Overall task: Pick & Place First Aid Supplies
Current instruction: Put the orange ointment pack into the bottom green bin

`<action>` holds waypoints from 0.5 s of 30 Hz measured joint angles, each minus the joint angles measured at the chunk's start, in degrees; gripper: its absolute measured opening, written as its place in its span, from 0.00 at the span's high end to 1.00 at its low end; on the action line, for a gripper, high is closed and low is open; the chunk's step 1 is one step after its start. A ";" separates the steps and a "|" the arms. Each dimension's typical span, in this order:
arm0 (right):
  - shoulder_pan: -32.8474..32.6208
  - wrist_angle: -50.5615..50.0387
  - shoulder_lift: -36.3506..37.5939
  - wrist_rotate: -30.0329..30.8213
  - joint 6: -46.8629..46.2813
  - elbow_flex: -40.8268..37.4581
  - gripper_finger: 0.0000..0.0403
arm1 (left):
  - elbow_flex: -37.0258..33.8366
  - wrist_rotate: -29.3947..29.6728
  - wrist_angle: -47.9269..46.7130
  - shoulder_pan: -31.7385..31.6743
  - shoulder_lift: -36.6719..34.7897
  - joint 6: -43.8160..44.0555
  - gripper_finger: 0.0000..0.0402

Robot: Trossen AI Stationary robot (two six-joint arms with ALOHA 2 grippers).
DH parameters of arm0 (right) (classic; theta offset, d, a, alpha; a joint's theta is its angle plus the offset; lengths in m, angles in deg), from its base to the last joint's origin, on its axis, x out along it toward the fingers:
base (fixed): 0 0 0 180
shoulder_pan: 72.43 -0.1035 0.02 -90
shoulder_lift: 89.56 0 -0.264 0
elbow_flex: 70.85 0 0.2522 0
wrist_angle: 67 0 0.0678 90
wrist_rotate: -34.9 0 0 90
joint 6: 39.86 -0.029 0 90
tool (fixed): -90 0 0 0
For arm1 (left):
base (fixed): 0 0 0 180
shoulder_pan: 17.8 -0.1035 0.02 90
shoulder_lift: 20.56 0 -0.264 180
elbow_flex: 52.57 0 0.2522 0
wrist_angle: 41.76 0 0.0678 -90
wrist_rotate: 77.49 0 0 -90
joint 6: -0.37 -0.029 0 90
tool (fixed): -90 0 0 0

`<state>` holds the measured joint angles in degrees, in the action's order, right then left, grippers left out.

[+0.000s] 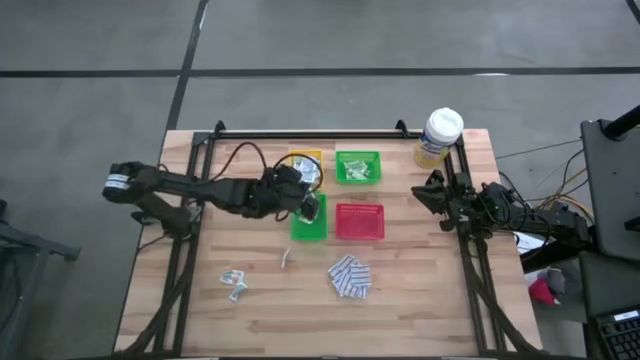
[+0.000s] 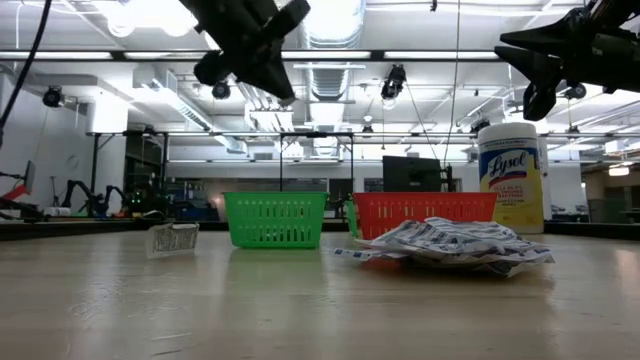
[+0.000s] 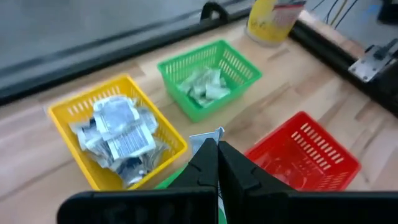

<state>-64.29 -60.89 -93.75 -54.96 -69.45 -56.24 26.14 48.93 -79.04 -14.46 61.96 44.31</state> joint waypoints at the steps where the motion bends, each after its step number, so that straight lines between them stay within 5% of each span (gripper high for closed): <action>1: 0.00 0.01 0.01 0.00 0.00 -0.01 0.81 | -0.05 -1.04 -0.04 -0.42 0.36 0.32 1.00; 15: 0.01 0.03 0.00 0.02 -0.22 -0.01 0.82 | 0.46 -13.12 -4.91 -3.12 11.30 6.56 1.00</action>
<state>-64.28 -60.86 -93.75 -54.94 -69.66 -56.24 26.60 35.81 -83.95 -17.58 73.26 50.87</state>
